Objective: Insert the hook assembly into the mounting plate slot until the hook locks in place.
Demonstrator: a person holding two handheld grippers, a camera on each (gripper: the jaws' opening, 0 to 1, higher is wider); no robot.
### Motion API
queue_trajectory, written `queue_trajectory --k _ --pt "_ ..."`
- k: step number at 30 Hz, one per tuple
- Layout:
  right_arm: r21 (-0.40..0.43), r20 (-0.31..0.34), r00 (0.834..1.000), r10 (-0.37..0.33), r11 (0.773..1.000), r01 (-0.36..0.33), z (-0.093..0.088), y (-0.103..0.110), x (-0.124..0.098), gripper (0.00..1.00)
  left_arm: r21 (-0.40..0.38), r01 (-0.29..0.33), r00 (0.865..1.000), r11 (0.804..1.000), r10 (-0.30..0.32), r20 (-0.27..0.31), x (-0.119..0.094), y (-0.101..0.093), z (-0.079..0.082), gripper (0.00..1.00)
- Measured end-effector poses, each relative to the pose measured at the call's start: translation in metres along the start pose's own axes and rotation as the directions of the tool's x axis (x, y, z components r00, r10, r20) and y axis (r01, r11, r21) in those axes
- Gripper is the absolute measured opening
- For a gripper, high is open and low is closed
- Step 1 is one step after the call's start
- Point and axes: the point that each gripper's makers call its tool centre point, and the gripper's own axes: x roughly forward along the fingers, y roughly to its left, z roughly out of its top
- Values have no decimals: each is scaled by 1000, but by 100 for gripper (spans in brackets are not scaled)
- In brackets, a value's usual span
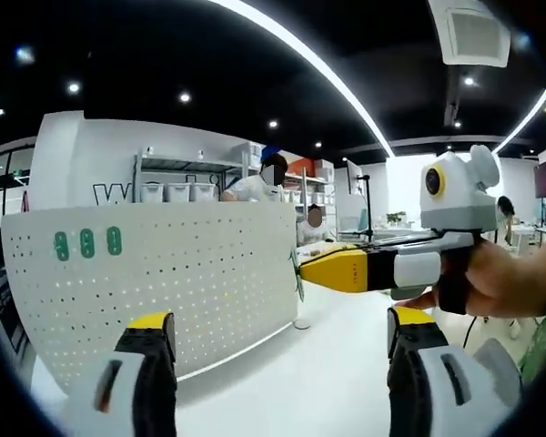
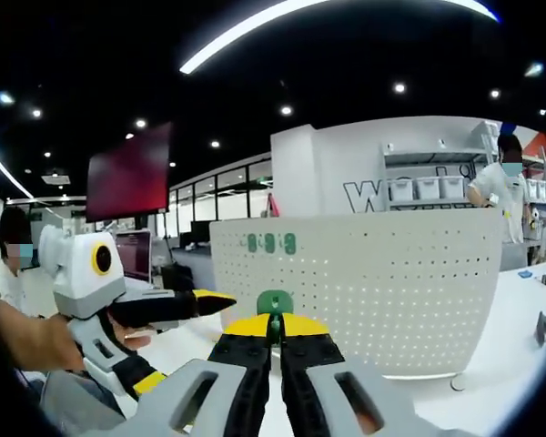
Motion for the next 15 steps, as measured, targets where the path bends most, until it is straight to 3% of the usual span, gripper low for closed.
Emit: queue_trajectory --k 15 --pt "17 -4 1000 16 1000 -16 -4 26 21 1 4 -86 996 996 86 -17 -50 37 -2 100"
